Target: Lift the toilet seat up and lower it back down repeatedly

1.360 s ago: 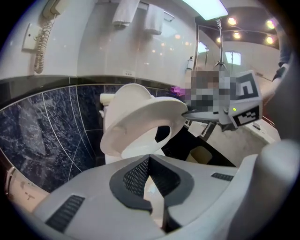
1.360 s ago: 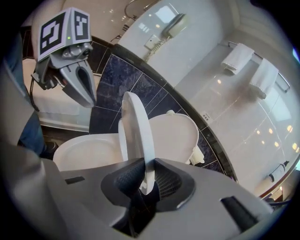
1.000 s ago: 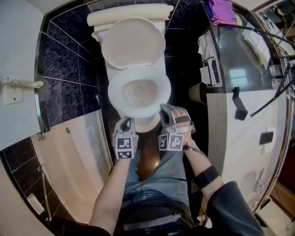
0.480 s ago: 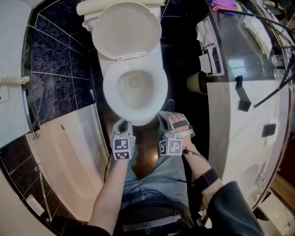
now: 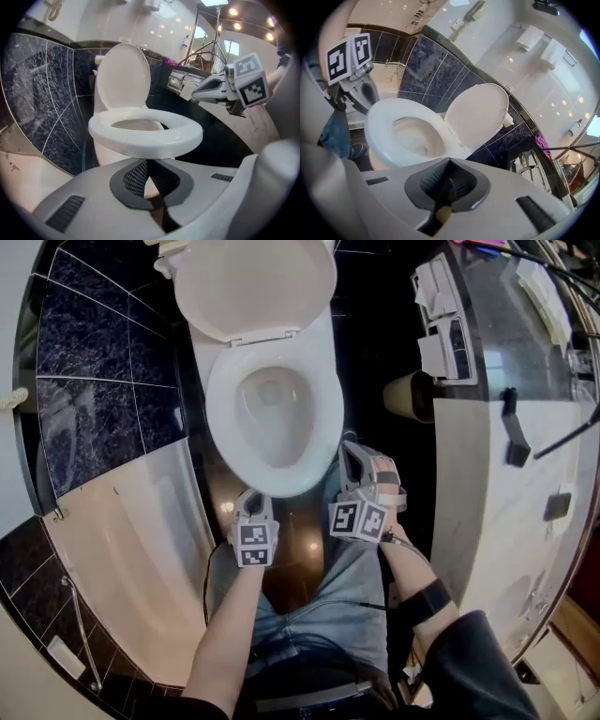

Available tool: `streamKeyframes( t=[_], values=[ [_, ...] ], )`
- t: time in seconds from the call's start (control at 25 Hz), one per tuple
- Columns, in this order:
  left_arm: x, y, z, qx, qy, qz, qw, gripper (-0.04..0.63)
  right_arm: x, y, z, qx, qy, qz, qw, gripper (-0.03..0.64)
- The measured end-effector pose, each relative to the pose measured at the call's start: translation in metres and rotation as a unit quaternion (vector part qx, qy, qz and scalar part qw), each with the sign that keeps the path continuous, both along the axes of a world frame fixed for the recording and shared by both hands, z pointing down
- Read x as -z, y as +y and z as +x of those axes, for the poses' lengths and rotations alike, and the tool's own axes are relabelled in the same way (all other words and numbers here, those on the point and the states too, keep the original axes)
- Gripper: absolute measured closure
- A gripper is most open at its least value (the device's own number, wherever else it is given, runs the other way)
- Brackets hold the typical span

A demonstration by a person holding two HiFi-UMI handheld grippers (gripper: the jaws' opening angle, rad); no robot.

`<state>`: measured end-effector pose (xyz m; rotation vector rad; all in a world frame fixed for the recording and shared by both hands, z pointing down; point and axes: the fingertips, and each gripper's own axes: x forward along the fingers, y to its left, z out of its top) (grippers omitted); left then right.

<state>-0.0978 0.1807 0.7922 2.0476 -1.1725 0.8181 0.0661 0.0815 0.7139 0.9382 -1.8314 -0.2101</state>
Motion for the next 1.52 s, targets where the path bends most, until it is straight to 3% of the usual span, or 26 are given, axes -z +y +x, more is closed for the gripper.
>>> streamKeyframes(
  t=[0.4, 0.6, 0.88, 1.16, 1.52],
  values=[
    [-0.09, 0.03, 0.003, -0.016, -0.014, -0.043, 0.9989, 0.6, -0.053, -0.045, -0.009, -0.044, -0.035, 0.004, 0.998, 0.598],
    [-0.13, 0.056, 0.0, -0.017, -0.016, -0.093, 0.9954, 0.6, -0.069, -0.039, -0.013, -0.043, -0.031, 0.0, 0.999, 0.598],
    [-0.135, 0.049, -0.003, -0.015, -0.024, -0.106, 0.9939, 0.6, -0.079, -0.031, -0.008, -0.055, -0.027, -0.017, 0.998, 0.598],
    [-0.078, 0.006, -0.008, -0.003, -0.022, -0.061, 0.9979, 0.598, -0.047, -0.042, -0.02, -0.056, -0.047, -0.018, 0.997, 0.598],
    [0.112, -0.069, -0.018, 0.01, -0.022, 0.054, 0.9982, 0.598, 0.082, -0.045, -0.027, -0.081, -0.111, -0.022, 0.99, 0.597]
  ],
)
